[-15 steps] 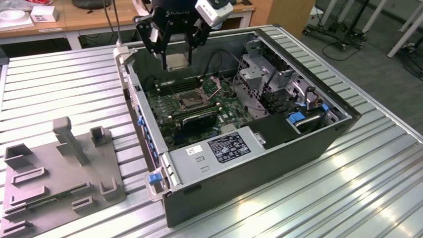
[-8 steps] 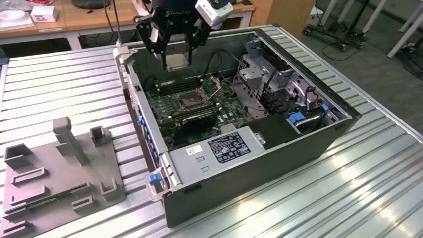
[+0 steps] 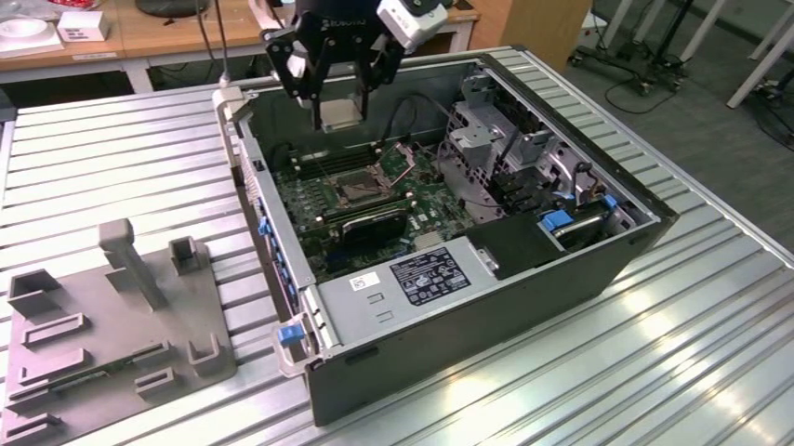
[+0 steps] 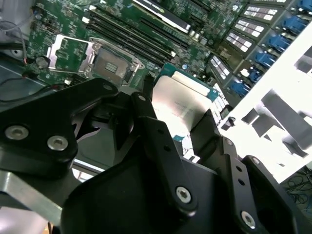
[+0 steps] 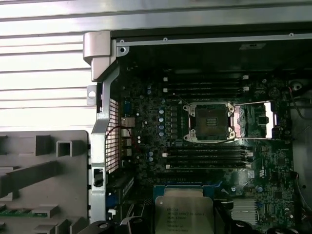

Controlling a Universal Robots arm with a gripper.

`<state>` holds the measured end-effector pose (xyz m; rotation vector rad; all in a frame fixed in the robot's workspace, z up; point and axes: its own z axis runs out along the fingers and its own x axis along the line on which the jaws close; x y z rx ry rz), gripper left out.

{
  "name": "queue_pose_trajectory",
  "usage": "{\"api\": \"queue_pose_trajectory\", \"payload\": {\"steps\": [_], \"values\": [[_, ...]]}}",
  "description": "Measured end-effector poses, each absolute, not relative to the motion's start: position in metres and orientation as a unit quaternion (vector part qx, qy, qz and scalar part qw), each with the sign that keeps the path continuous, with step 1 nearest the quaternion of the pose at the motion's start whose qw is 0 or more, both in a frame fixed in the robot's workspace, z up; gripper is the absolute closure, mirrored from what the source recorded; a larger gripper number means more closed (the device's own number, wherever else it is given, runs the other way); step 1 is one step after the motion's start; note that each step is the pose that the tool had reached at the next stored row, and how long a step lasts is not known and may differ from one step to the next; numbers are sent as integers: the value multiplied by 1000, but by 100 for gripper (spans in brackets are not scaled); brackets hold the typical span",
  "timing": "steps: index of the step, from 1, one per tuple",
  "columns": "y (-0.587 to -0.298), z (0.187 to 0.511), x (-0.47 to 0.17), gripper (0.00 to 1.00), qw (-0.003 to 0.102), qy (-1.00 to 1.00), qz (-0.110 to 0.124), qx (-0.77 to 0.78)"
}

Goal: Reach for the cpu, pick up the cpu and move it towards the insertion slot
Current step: 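Pick up the cpu and move it towards the insertion slot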

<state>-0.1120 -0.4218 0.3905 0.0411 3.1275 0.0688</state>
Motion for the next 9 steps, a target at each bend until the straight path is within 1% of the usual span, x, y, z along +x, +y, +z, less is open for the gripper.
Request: {"api": "queue_pose_trajectory", "payload": {"steps": [9], "values": [[-422,391,-94,45,6,1000,22,13]]}}
